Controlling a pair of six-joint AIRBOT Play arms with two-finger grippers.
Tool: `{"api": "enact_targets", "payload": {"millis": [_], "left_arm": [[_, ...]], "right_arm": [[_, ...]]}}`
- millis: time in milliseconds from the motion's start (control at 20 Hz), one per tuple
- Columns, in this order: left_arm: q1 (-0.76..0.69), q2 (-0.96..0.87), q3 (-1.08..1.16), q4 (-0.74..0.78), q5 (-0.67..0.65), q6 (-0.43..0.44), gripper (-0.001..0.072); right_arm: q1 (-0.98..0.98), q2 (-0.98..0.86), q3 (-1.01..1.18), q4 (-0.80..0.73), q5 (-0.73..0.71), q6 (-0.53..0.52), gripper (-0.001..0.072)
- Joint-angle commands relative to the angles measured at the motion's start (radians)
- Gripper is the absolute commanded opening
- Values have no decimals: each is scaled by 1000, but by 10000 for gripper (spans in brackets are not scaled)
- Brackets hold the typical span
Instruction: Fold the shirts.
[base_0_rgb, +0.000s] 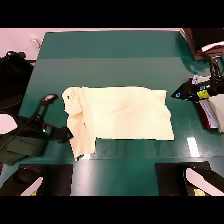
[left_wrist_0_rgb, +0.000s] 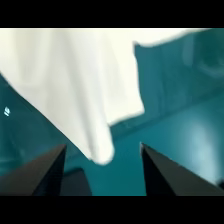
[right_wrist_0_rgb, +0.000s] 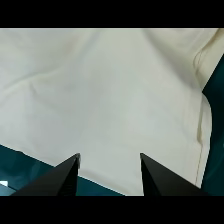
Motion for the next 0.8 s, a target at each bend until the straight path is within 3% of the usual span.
{"api": "enact_targets", "payload": {"millis": [0,300,450,600,650,750], "left_arm": [[141,-16,-3,108,84,-20,532],[474,-214,-87,-144,197,224,532],[483,-341,-92,-197,224,303,531],[448,-442,-98,-229,276,326,529],[424,-462,-98,-232,299,326,400],[369,-485,-98,-232,355,322,364]], "right_arm": [[0,0,0,0,5,0,430],[0,0,0,0,7,0,430],[0,0,0,0,8,0,430],[0,0,0,0,8,0,430],[0,0,0,0,8,0,430],[0,0,0,0,8,0,430]]}}
